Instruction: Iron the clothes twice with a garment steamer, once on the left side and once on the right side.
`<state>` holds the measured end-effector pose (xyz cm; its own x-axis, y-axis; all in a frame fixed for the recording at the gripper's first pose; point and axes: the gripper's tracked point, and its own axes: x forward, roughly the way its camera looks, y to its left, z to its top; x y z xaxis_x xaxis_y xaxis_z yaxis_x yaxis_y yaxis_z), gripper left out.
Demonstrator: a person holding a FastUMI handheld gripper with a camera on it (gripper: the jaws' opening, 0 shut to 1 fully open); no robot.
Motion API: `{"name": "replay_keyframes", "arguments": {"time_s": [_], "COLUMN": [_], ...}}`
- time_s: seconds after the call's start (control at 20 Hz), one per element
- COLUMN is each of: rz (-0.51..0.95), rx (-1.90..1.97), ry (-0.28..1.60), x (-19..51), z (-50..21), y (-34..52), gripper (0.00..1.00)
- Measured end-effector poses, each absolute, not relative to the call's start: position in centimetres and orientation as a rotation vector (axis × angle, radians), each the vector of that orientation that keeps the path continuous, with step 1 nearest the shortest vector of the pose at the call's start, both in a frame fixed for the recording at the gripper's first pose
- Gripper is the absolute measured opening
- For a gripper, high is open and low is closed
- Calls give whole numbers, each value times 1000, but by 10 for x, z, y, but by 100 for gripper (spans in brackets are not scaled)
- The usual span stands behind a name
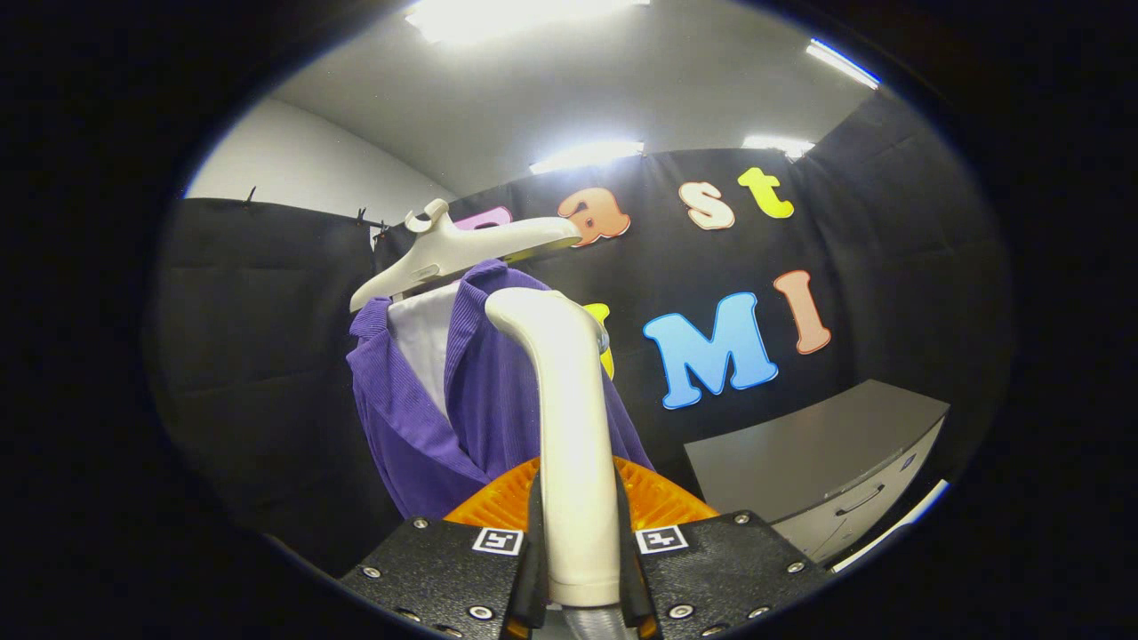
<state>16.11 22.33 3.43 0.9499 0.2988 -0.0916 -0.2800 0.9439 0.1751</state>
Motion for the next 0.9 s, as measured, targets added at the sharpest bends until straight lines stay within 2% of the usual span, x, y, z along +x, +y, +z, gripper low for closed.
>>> {"name": "replay_keyframes", "arguments": {"time_s": [0.6, 0.9], "rz": [229, 201], "rx": [7, -83], "ry": [14, 12], "x": [175, 179], "z": [53, 31], "y": [258, 264], "gripper": [31, 31]}}
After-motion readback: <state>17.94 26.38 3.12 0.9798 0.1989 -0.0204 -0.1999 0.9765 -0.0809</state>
